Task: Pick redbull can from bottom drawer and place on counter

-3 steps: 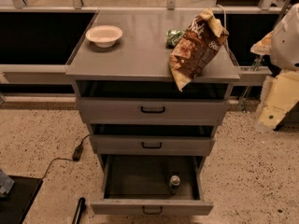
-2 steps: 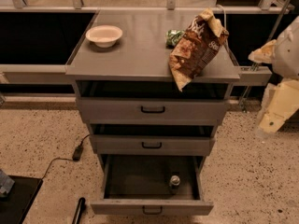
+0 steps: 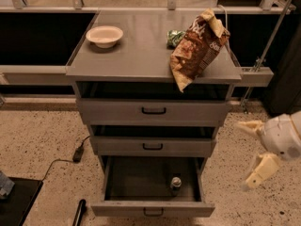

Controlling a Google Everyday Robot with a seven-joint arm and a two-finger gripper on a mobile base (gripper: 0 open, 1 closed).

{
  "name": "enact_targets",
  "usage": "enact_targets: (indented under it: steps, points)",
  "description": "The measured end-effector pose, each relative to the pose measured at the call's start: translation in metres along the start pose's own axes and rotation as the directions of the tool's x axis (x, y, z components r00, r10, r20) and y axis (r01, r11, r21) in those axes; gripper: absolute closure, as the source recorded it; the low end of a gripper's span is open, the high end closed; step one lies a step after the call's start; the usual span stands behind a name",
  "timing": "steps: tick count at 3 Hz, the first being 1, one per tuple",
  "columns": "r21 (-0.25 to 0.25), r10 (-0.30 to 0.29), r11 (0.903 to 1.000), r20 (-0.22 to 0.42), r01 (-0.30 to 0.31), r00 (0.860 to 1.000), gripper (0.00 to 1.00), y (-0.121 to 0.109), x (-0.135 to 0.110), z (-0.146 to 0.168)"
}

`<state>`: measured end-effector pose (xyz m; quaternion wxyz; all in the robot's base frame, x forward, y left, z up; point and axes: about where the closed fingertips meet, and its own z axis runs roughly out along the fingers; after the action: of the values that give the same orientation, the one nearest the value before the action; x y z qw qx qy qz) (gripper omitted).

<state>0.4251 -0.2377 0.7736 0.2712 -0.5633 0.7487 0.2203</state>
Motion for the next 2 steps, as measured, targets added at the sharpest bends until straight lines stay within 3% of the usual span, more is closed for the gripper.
enact_targets:
  steps: [1,2]
  points:
    - [-0.145,0.119,0.9842,0.119,-0.101,0.986,0.00,0.022,0.052,0.086]
    - [-0.282,0.182,0.9497,0.145,-0.136,0.972,0.00,0.033,0.075,0.173]
